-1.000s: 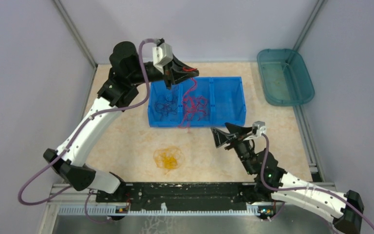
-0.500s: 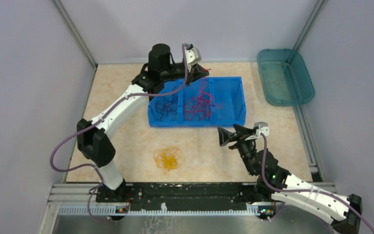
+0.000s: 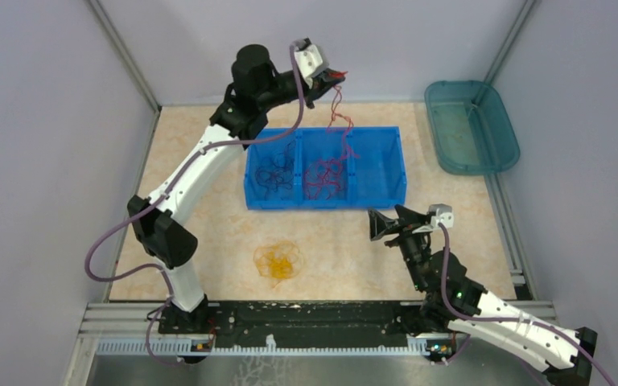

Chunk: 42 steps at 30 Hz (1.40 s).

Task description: Untangle the cables

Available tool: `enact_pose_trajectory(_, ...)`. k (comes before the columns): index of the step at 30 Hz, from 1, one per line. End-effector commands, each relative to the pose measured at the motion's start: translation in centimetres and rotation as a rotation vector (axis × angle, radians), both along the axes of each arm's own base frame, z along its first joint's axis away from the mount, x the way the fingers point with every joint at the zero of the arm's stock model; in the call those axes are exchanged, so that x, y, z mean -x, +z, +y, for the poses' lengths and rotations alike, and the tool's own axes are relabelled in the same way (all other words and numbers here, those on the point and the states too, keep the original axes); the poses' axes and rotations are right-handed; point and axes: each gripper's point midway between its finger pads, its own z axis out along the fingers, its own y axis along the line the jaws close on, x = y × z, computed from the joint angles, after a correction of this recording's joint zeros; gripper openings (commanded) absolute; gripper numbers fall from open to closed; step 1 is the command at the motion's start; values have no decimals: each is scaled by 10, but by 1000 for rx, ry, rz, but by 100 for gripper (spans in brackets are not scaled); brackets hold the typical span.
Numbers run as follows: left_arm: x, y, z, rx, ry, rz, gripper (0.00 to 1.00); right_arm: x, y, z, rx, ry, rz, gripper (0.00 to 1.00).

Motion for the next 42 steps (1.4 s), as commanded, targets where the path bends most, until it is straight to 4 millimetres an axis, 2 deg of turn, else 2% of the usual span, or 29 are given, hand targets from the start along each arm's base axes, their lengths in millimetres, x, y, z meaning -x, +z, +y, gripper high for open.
enact_pose_trajectory(1, 24, 66, 8, 100, -48, -87, 0, 0, 26, -8, -42, -25, -39, 81)
enact_pose_trajectory(4, 32, 75, 11, 117, -55, -91, 0, 0, 27, -8, -52, -23, -38, 81)
enact_pose_trajectory(6, 35, 74, 12, 120, -54, -88, 0, 0, 27, -7, -57, -22, -37, 81)
enact_pose_trajectory(13, 29, 48, 15, 83, -25, -78, 0, 0, 28, -10, -62, -35, -24, 81)
enact_pose_trajectory(17, 24, 20, 13, 40, -19, -45, 0, 0, 29, -10, -64, -35, -22, 80)
enact_pose_trajectory(24, 14, -49, 15, -80, 8, 12, 0, 0, 30, -12, -63, -40, -21, 80)
enact_pose_trajectory(30, -8, -108, 16, -202, 69, 81, 0, 0, 32, -14, -66, -47, -28, 80)
enact_pose_trajectory(32, -14, -125, 16, -234, 83, 94, 6, 1, 33, -15, -64, -47, -28, 80)
enact_pose_trajectory(33, -16, -134, 16, -246, 89, 105, 15, 1, 34, -15, -64, -49, -29, 80)
enact_pose_trajectory(34, -18, -141, 15, -256, 92, 115, 30, 1, 35, -16, -65, -49, -31, 80)
enact_pose_trajectory(35, -19, -148, 14, -263, 91, 128, 39, 1, 35, -16, -63, -48, -32, 80)
enact_pose_trajectory(36, -20, -152, 12, -265, 91, 138, 43, 1, 36, -16, -61, -48, -33, 80)
enact_pose_trajectory(42, -26, -184, 9, -308, 123, 202, 50, 1, 39, -17, -54, -50, -35, 80)
